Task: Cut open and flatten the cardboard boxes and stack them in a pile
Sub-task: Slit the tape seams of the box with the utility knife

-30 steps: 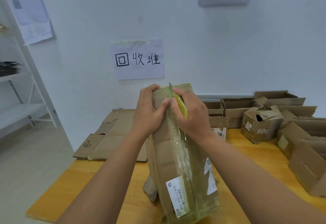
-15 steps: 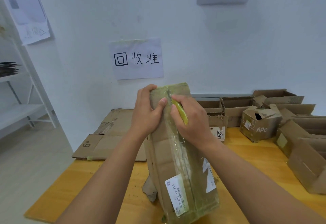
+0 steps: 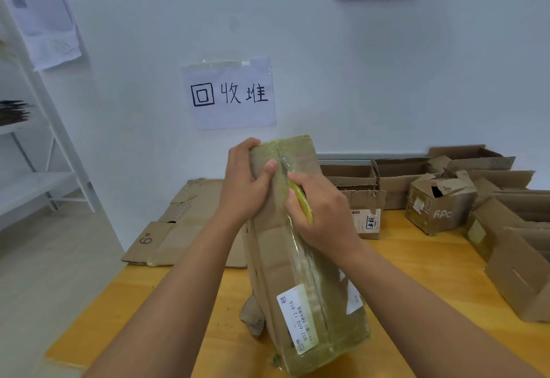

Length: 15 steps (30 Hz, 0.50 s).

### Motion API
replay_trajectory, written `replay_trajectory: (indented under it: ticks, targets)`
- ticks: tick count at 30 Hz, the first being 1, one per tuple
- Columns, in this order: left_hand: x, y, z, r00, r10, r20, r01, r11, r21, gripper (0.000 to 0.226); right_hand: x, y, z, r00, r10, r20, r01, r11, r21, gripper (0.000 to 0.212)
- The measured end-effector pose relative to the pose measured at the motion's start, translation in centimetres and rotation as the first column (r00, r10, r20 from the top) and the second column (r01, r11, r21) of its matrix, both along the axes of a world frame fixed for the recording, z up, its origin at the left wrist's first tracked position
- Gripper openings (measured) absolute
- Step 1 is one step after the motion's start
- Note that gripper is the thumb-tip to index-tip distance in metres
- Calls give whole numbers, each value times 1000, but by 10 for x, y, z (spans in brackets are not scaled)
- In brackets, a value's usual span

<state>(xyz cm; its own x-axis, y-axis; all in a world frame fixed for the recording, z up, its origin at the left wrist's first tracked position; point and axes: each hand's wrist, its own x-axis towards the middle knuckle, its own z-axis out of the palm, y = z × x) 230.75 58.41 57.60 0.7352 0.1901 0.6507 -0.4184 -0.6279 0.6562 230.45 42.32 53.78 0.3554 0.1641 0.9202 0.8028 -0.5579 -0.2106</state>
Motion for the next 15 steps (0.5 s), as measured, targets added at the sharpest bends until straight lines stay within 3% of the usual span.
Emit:
replay_trajectory:
  ticks: [7,12,15]
  targets:
    - [4,0,1,999,10,-42,-11,1000,-11,48,-11,-2,-21,1000,-12,-8,12,1000,-19,26]
    - [-2,-7,-5,992,38,-116,-27,995,93,70,-9,-2,-26,998,2,-59,-4,1000,-31,29]
    - [-19,-15,-27,987,11,-158,0,998,70,76,-6,-2,-27,998,0,-65,-2,1000,-27,30]
